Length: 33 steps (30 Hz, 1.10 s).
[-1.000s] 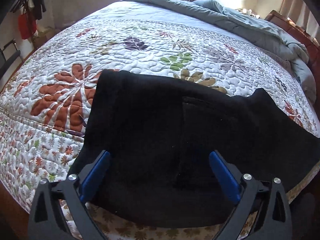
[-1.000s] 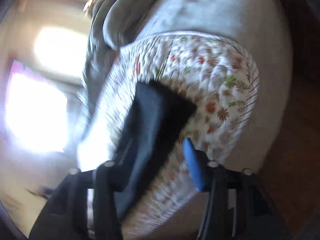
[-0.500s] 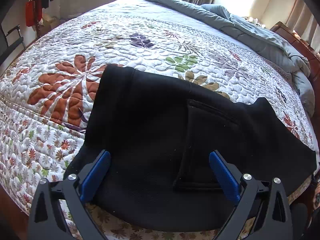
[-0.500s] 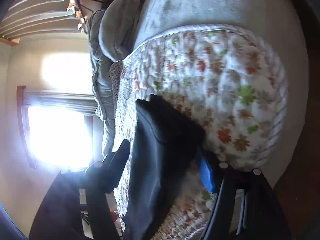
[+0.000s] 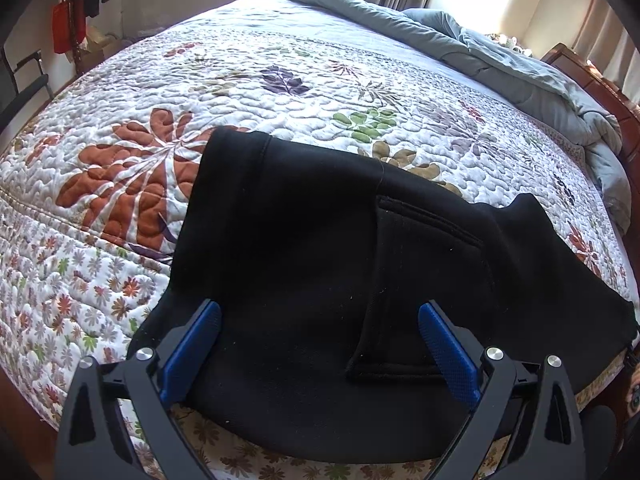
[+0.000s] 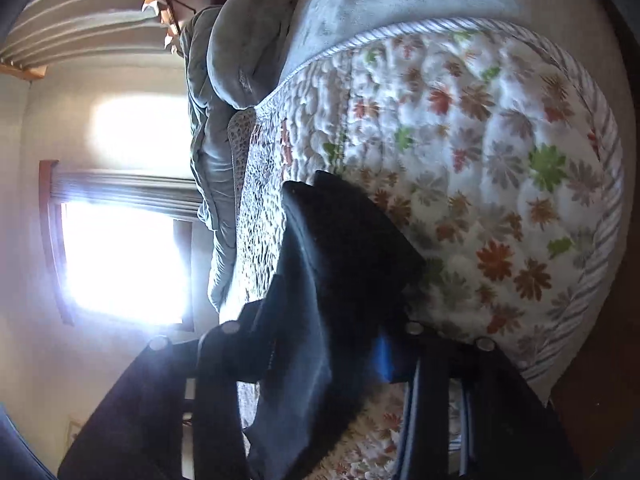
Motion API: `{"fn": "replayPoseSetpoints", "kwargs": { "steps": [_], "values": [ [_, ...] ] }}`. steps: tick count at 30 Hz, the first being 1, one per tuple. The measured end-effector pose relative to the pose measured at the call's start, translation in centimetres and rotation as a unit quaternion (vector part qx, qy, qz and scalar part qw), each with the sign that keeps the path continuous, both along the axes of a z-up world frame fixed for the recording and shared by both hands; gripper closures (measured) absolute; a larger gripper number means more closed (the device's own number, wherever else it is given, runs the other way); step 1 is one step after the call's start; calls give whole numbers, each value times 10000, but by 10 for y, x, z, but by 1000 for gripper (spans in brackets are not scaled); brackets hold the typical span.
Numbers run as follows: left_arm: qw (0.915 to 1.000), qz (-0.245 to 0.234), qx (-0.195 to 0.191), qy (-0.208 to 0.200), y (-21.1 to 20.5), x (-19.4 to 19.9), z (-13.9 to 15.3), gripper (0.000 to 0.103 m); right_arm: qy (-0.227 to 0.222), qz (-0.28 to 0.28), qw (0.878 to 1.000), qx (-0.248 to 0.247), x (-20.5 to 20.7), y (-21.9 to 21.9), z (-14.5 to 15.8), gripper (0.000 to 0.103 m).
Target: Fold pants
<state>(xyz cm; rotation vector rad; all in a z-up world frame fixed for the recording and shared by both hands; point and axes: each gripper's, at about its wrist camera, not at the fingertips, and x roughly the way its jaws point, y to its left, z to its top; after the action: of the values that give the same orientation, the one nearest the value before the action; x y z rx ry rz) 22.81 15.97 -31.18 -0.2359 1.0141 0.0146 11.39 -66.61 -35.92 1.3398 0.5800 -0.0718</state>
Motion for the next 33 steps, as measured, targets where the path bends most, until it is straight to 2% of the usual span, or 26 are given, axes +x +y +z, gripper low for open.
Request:
{"fn": "replayPoseSetpoints", "kwargs": {
  "steps": [1,3,16,19,26,33],
  "values": [
    [10000,6,-42,-17,1,-1,0,4,63,12,10000,-66,1,0,3,81],
    [10000,8,-91,-38,3,-2,0,4,216,15,9995,-223,3,1,10,93],
    [9993,49,-331,-177,9,-5,2,4,223,205,9940,-1046,14,33,78,93],
    [9993,50,-286,-223,7,-6,4,4,237,314,9891,-1421,17,49,101,93],
    [9960,303,-26,-840,1,-39,28,4,183,545,9763,-2087,14,81,142,93],
    [9947,494,-185,-881,12,-52,29,4,147,633,9695,-2362,18,103,171,93]
  ]
}}
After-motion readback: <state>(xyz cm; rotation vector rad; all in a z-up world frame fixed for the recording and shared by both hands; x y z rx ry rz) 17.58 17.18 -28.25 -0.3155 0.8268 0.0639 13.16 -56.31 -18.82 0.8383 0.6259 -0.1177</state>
